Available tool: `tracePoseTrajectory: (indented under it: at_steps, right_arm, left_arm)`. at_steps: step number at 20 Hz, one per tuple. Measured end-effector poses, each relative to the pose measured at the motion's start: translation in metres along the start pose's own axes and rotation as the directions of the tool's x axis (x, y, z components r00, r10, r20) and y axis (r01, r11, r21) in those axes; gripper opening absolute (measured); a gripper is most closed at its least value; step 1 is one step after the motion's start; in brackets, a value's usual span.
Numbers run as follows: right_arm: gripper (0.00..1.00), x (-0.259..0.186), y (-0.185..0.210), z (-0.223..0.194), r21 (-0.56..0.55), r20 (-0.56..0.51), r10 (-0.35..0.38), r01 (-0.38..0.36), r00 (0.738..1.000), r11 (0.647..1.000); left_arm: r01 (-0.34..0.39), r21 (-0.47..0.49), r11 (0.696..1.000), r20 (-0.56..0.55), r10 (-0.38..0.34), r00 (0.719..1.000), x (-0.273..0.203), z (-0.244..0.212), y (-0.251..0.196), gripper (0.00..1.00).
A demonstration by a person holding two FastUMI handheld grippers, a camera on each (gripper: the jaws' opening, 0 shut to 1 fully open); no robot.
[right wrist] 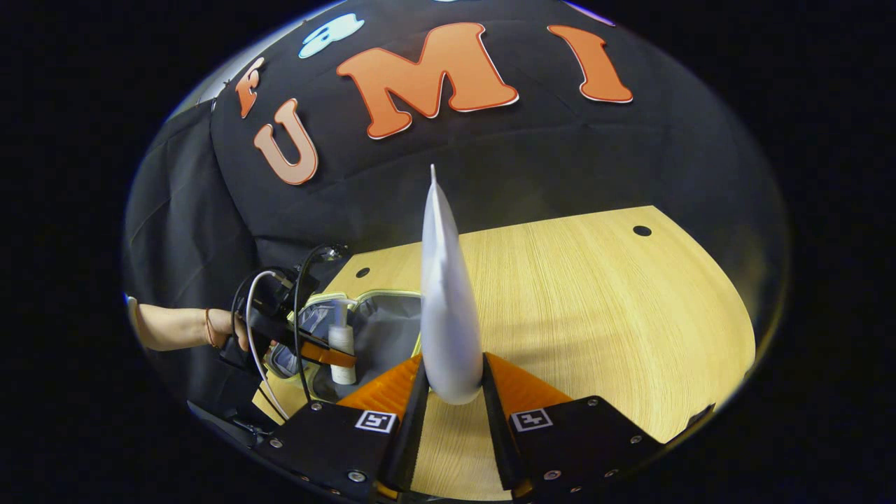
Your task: First open the suitcase, pack the skin care products into it, and then close the suitcase.
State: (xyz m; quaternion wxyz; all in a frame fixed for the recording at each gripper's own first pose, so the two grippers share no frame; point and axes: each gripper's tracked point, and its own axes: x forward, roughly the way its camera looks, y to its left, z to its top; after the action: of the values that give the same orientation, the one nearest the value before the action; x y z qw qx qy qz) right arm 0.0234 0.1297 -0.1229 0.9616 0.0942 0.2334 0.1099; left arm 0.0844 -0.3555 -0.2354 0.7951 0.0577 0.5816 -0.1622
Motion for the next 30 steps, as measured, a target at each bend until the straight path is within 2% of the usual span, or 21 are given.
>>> tracePoseTrajectory:
  at_steps: [3,5,7,9,11,13,17,20,22,23,25,27,29,30]
  right_arm:
    - [0.46,0.004,0.005,-0.002,0.006,-0.019,0.003,-0.002,1.000,1.000]
    - [0.46,0.008,0.009,-0.003,0.008,-0.030,0.010,-0.010,1.000,1.000]
    - [0.46,0.007,0.015,0.001,0.004,-0.035,0.019,-0.019,0.999,1.000]
    - [0.46,0.010,0.024,0.004,-0.004,-0.048,0.038,-0.038,0.998,0.999]
    - [0.46,0.015,0.037,0.008,-0.011,-0.070,0.064,-0.065,0.995,0.998]
    - [0.46,0.022,0.053,0.011,-0.020,-0.101,0.095,-0.097,0.990,0.995]
    - [0.46,0.046,0.092,0.007,-0.063,-0.197,0.141,-0.156,0.970,0.986]
    - [0.46,0.061,0.121,-0.006,-0.053,-0.298,0.173,-0.197,0.939,0.979]
    - [0.46,0.073,0.135,-0.019,-0.030,-0.369,0.186,-0.212,0.911,0.977]
    - [0.46,0.079,0.141,-0.028,-0.022,-0.411,0.191,-0.219,0.892,0.975]
    - [0.46,0.094,0.154,-0.050,-0.011,-0.485,0.196,-0.231,0.852,0.973]
    - [0.46,0.103,0.157,-0.072,0.005,-0.567,0.178,-0.212,0.804,0.977]
    - [0.46,0.115,0.156,-0.090,0.015,-0.620,0.145,-0.174,0.771,0.985]
    - [0.46,0.124,0.154,-0.096,0.026,-0.633,0.132,-0.150,0.763,0.988]
  left_arm:
    - [0.019,0.001,1.000,0.019,-0.019,1.000,0.000,0.003,-0.003,0.61]
    - [0.019,0.018,1.000,0.067,-0.020,0.998,-0.007,0.013,-0.006,0.65]
    - [-0.013,0.031,0.999,0.122,0.009,0.993,-0.017,0.021,-0.006,0.98]
    - [-0.063,0.061,0.996,0.216,0.049,0.975,-0.038,0.035,-0.003,1.00]
    - [-0.100,0.065,0.993,0.330,0.073,0.941,-0.067,0.049,-0.004,1.00]
    - [-0.103,0.029,0.994,0.444,0.079,0.893,-0.103,0.056,-0.004,0.99]
    - [-0.131,-0.066,0.989,0.641,0.143,0.754,-0.190,0.065,0.010,0.99]
    - [-0.186,-0.122,0.975,0.745,0.213,0.633,-0.259,0.058,0.033,0.99]
    - [-0.222,-0.152,0.963,0.774,0.255,0.579,-0.307,0.052,0.041,0.98]
    - [-0.229,-0.171,0.958,0.777,0.275,0.566,-0.320,0.047,0.048,0.98]
    - [-0.235,-0.204,0.950,0.772,0.304,0.559,-0.335,0.042,0.058,0.98]
    - [-0.238,-0.246,0.940,0.755,0.340,0.561,-0.333,0.032,0.068,0.98]
    - [-0.235,-0.279,0.931,0.740,0.364,0.565,-0.329,0.024,0.079,0.98]
    - [-0.237,-0.290,0.927,0.734,0.374,0.567,-0.326,0.020,0.085,0.98]
